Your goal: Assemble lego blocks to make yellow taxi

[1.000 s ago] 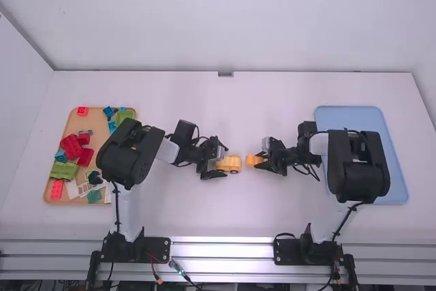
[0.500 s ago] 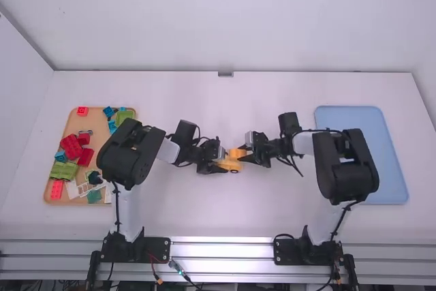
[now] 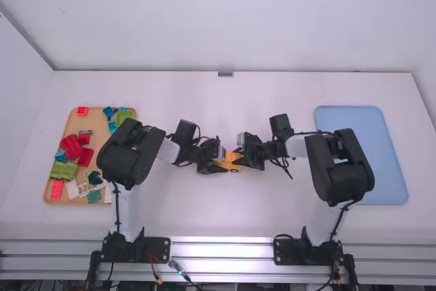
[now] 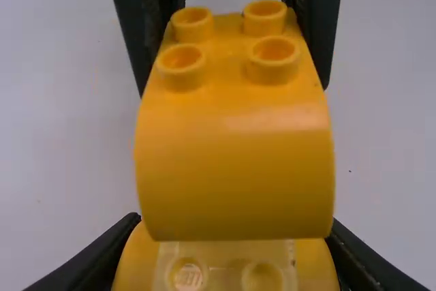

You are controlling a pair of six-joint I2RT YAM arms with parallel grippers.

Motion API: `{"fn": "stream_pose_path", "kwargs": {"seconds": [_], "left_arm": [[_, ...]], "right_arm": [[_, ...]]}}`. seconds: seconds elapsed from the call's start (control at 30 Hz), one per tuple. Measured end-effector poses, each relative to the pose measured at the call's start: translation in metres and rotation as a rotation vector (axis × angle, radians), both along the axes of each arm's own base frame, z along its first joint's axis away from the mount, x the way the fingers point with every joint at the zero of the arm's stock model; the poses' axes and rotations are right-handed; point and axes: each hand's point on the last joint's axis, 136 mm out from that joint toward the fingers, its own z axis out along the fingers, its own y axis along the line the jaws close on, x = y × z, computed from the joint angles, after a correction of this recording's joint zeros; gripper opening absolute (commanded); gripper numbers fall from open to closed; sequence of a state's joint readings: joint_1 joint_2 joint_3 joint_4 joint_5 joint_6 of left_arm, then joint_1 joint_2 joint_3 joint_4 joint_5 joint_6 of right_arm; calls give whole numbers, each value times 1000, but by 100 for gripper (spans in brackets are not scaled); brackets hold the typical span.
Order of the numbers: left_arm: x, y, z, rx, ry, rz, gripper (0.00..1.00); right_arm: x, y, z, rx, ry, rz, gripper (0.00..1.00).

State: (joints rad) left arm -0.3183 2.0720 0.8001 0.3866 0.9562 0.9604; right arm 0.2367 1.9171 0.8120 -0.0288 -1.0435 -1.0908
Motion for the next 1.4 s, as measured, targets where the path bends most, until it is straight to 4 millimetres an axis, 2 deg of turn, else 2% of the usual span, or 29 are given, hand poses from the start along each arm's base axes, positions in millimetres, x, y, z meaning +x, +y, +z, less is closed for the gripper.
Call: {"fn": "stream_pose_path", "kwargs": {"seconds": [0.47, 1.0, 1.23, 1.4], "left_arm": [[3, -1, 0, 2, 11, 22, 34], [3, -1, 0, 3, 15, 19, 31], [3, -2, 0, 3, 11, 17, 30], [3, -3, 0, 4, 11, 18, 29]], "right_arm": [[1, 11, -4, 18, -62, -13, 5], [-3, 20, -9, -72, -83, -17, 0], [-3, 19, -9, -80, -86, -27, 0], [4, 11, -8, -66, -88, -65, 0]]}}
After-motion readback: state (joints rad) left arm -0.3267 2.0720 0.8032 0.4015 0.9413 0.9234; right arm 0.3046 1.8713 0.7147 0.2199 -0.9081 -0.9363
